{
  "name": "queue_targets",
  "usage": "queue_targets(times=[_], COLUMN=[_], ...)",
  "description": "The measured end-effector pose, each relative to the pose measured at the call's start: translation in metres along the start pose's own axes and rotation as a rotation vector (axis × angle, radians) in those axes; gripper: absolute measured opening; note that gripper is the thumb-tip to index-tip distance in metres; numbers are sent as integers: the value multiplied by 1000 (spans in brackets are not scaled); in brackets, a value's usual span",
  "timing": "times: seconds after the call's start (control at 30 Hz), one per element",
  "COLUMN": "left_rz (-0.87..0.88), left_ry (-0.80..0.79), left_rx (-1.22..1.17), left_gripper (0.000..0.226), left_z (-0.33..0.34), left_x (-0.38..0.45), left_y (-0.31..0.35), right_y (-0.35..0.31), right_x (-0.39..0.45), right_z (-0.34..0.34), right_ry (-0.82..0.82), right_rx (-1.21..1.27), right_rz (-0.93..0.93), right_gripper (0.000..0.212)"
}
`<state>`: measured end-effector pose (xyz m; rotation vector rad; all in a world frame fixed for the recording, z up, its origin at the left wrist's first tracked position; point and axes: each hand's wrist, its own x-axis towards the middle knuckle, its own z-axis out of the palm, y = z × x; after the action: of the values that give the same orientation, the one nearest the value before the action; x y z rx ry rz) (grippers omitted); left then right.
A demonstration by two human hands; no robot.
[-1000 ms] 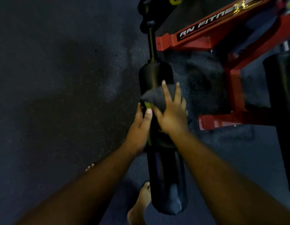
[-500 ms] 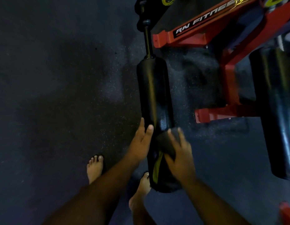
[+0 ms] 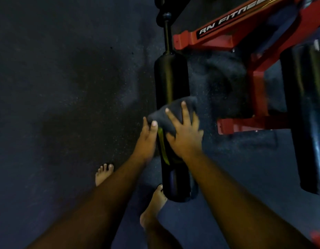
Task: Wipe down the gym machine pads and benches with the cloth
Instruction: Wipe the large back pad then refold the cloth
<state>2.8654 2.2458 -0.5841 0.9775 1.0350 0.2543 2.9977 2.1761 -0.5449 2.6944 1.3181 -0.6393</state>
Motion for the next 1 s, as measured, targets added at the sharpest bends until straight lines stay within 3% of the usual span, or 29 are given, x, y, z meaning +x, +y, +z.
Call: queue_targets(times=[0.17, 0.33, 0.47, 0.5, 0.67, 0.9, 1.0], left_rz=[-175, -288, -327, -307, -233, -25, 49], left_ry=[-22, -73, -164, -193, -339, -510, -558], left_rx=[50, 126, 170, 117, 41, 327, 393], left_gripper=[116, 109, 70, 56, 31, 24, 35], left_z=[14, 22, 26, 26, 34, 86, 117], left_x=[-71, -137, -208, -225, -328, -454, -485], left_y=[-33, -52, -22, -13, 64, 127, 136], right_y=[21, 42, 42, 40, 15, 45, 74], right_x=[-105, -188, -229, -243, -353, -507, -548], right_z=[42, 51, 10, -1, -84, -158, -181], right_ry=[-76, -230, -231, -205, 43, 231, 351], right_rx=[6, 1, 226, 282, 492, 769, 961], right_rz=[-34, -58, 1, 11, 56, 174, 275], right_gripper=[83, 74, 70, 71, 82, 99, 100])
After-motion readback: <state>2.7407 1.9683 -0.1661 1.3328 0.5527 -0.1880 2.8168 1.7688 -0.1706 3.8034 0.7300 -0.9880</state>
